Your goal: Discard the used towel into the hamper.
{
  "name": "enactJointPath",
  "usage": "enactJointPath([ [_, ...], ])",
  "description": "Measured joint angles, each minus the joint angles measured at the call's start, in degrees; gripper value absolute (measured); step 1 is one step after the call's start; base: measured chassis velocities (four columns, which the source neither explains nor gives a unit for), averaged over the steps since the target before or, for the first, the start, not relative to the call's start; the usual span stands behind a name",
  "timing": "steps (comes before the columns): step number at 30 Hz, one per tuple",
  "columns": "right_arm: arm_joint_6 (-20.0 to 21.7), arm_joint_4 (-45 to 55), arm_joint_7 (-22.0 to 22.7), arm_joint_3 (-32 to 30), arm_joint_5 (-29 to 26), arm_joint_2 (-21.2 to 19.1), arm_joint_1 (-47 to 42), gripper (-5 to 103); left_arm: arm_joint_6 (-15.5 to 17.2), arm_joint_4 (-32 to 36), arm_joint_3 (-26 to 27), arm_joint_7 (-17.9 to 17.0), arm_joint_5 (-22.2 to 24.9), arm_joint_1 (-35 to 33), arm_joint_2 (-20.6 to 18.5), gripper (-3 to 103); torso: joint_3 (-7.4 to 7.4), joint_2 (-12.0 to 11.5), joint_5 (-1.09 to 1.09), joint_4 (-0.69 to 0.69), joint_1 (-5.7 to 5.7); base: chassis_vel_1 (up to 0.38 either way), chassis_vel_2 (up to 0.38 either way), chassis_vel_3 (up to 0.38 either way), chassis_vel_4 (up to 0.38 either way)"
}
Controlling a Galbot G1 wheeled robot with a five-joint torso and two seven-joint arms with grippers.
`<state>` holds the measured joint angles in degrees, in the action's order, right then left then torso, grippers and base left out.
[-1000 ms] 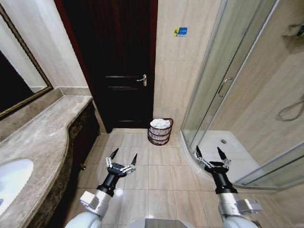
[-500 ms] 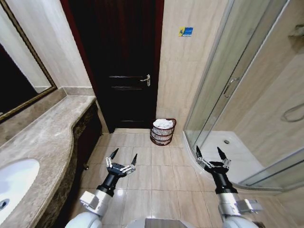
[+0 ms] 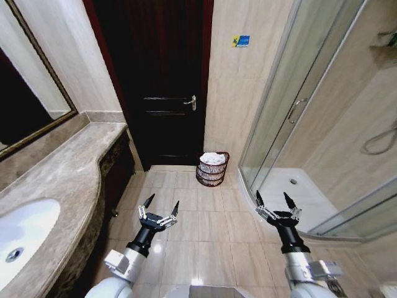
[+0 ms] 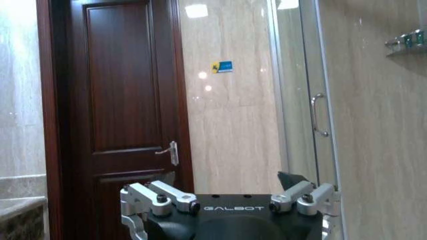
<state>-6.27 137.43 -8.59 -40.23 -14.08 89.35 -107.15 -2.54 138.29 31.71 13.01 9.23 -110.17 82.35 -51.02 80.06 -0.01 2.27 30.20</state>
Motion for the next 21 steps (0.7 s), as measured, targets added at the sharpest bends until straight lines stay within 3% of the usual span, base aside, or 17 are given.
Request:
enactJointPath([
  [21, 0.0, 0.0, 0.0, 0.0, 0.0, 0.0, 0.0, 100, 0.0, 0.0, 0.0, 0.0, 0.0, 0.0, 0.0, 100, -0.03, 0.0, 0.01, 0.01, 0.06, -0.016, 0.015, 0.018, -0.009],
])
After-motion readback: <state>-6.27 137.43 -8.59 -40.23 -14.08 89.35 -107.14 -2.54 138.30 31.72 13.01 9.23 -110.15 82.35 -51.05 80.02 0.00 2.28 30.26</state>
